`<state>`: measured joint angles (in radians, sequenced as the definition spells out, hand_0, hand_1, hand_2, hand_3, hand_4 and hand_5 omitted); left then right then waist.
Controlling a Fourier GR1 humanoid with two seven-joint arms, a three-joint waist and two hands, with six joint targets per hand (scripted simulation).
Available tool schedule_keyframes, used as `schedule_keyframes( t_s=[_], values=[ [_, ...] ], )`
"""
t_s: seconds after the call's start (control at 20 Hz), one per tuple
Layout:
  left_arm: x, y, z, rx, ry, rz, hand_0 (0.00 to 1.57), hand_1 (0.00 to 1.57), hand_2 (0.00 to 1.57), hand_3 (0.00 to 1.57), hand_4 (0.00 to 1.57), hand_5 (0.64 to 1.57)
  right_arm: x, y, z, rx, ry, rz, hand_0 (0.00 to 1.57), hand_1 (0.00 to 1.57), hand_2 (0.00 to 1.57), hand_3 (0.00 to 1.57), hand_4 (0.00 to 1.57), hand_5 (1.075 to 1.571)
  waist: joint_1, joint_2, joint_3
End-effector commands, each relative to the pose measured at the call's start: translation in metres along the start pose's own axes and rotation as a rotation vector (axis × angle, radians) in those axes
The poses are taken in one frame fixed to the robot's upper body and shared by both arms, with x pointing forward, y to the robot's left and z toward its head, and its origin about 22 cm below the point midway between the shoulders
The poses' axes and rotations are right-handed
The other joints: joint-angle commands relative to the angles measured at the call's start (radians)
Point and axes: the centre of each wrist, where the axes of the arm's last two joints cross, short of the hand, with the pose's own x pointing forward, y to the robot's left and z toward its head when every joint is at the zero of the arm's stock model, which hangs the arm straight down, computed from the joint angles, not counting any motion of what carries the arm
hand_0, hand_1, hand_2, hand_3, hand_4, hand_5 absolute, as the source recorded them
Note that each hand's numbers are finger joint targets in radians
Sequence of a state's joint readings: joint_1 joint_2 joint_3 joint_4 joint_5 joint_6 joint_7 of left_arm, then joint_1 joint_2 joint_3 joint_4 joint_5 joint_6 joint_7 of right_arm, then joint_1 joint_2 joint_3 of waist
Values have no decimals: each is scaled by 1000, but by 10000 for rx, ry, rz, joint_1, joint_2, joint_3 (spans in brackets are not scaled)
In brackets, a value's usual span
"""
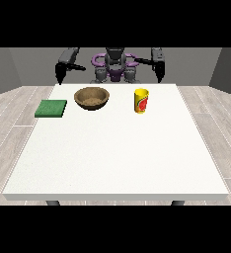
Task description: Pick the cup and pour the ball into the bowl, then pick the bowl and place it on the pad
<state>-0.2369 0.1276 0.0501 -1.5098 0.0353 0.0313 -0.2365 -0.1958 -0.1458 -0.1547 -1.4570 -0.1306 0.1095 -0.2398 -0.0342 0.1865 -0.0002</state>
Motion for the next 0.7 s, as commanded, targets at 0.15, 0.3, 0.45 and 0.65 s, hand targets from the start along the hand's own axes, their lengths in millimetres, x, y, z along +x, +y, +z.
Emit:
schedule_keyframes(
  t_s=[0.15,0.3,0.45,0.65],
  values=[
    [-45,-14,2,-185,402,-79,0,0,0,0,0,1259,-19,-20,-6,21,382,130,0,0,0,0,0,1562,-23,-404,2],
    [-54,0,-1,225,-96,-461,0,0,0,0,0,1239,-27,-34,2,35,26,-104,0,0,0,0,0,1563,-187,81,2],
    [-76,3,8,635,8,-730,0,0,0,0,0,1232,-18,-42,-2,192,-53,-221,0,0,0,0,0,1564,-505,108,0],
    [-93,-9,8,619,161,-354,0,0,0,0,0,1276,-21,-49,-7,79,-11,17,0,0,0,0,0,1559,-503,276,-1]
  ],
)
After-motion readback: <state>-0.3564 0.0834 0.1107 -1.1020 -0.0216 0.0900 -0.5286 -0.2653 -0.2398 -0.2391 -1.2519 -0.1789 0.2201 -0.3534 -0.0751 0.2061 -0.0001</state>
